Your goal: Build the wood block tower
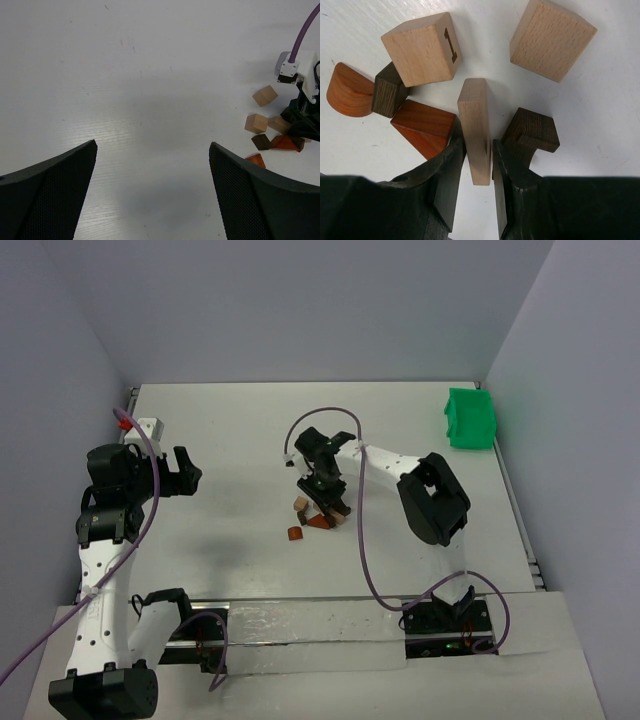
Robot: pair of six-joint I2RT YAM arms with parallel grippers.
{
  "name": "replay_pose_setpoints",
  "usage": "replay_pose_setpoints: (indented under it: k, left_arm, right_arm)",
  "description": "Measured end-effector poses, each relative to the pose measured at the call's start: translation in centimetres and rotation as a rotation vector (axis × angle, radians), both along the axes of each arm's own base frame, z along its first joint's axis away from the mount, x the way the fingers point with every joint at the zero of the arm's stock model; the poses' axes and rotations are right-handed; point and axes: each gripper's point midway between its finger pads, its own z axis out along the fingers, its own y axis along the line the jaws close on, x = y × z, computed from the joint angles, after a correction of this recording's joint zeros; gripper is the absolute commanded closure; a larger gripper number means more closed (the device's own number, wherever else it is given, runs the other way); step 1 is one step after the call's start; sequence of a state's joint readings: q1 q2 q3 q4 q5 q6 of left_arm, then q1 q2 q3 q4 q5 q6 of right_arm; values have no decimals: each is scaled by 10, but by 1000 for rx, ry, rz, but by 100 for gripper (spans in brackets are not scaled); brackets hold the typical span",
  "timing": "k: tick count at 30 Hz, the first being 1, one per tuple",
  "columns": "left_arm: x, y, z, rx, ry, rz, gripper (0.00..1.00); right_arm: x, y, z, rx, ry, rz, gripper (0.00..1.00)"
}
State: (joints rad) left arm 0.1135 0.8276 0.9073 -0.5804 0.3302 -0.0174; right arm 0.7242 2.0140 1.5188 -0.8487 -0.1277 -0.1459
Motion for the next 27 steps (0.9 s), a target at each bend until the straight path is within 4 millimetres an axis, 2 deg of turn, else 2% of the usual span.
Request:
replay_pose_setpoints:
  k: [7, 12, 17, 19, 23, 27]
  left_arm:
    - [0, 0, 0, 0, 0, 0, 1]
    - [0, 0, 0, 0, 0, 0, 1]
    - [0, 0, 0, 0, 0, 0, 1]
    - [0, 0, 0, 0, 0, 0, 1]
    - [0, 0, 0, 0, 0, 0, 1]
    - [0, 0, 0, 0, 0, 0, 1]
  right_arm:
    - [-1, -2, -11, -21, 20, 0, 67]
    - [-1, -1, -14, -25, 25, 1, 80]
    - [-1, 0, -12, -18, 31, 2, 99]
    - [-2, 3, -9, -9, 35, 1, 100]
    - [0, 6, 9, 15, 20, -7, 100]
    - [13, 12, 56, 77, -70, -20, 100]
